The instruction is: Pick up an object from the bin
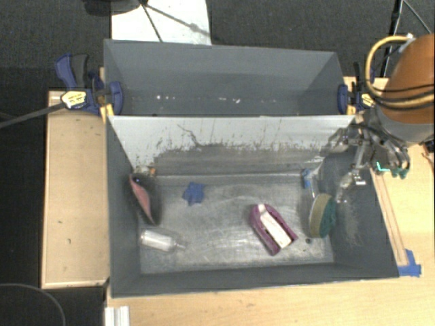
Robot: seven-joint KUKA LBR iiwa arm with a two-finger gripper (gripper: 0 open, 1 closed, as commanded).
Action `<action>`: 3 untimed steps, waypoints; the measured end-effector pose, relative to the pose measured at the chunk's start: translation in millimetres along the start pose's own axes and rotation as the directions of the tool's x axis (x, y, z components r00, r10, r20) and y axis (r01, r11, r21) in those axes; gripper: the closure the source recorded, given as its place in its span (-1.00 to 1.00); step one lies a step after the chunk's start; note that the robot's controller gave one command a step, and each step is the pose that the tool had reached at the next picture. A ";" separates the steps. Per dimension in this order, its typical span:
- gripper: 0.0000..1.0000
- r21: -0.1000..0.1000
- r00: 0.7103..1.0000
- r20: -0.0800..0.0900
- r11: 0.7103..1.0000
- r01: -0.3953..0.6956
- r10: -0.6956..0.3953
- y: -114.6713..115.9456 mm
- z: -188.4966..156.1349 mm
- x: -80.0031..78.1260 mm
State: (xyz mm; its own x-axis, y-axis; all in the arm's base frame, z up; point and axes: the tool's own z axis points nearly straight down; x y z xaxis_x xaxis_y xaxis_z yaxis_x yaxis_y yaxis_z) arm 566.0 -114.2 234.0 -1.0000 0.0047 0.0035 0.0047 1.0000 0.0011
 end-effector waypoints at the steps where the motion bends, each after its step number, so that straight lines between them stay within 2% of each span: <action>1: -1.00 -0.001 0.994 -0.005 0.994 -0.111 0.111 35.1 123.4 59.4; 2: -1.00 0.000 1.000 0.009 1.000 -0.021 0.021 107.5 159.8 53.6; 3: -1.00 0.001 0.983 0.010 0.983 0.181 -0.181 65.9 161.1 17.4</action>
Offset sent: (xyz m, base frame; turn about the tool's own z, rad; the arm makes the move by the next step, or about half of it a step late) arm -0.0569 0.0339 -0.1190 0.1113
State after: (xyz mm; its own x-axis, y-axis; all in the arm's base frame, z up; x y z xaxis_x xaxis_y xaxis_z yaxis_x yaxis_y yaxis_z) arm 548.3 -48.0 73.0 -0.9843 -0.1765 -0.0072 -0.1765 0.9843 0.0010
